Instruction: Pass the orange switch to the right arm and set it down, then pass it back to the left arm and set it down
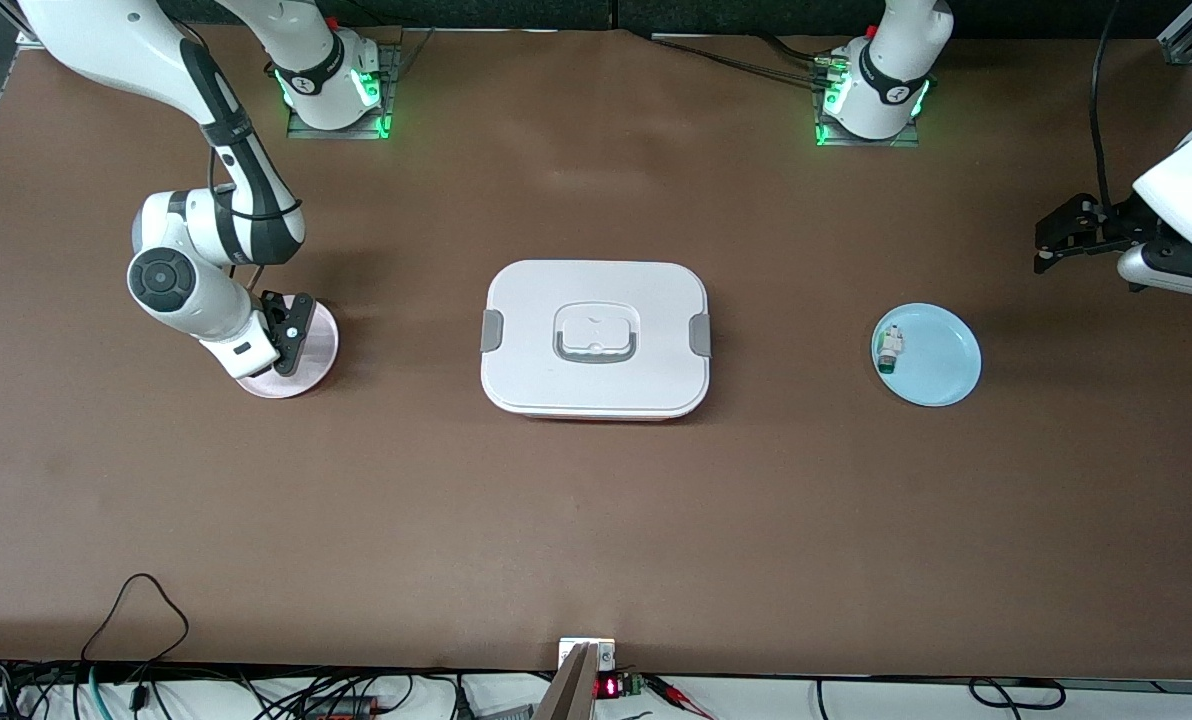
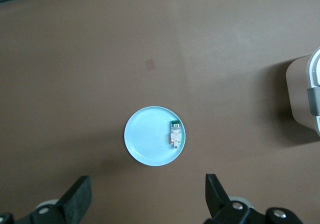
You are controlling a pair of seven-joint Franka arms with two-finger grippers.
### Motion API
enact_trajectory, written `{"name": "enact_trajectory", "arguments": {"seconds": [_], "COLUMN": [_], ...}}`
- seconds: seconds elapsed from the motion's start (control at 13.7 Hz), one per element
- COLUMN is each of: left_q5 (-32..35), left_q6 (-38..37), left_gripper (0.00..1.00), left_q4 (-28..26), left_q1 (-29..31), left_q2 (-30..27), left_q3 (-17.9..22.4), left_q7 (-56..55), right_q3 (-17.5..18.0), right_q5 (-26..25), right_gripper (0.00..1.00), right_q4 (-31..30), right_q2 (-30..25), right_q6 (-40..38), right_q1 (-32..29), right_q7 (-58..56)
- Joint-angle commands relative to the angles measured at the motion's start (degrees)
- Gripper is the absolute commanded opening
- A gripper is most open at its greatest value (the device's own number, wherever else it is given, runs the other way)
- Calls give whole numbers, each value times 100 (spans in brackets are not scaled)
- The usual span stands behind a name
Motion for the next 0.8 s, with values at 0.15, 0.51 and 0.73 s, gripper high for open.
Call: {"name": "enact_trajectory", "arguments": {"seconds": [0.15,0.51,0.73], "left_q5": [106,-184,-176], "left_q6": [-38,-187,-187], "left_gripper": [100,100,100], "left_q4": [275,310,319], "left_q1": [-191,-192,-183], "left_q2": [84,84,84], "left_q3": [-31,-13,-30], "left_q7": [76,67,67], "right_q3": [3,3,3], "right_q5": [-50,-41,3], "right_gripper": [22,100,100], "right_q4": [-214,-205,-178], "right_q2": [26,-44,-229], "right_q6": [211,106,-104], "right_q1": [5,5,-4], "right_q7": [26,263,507]}}
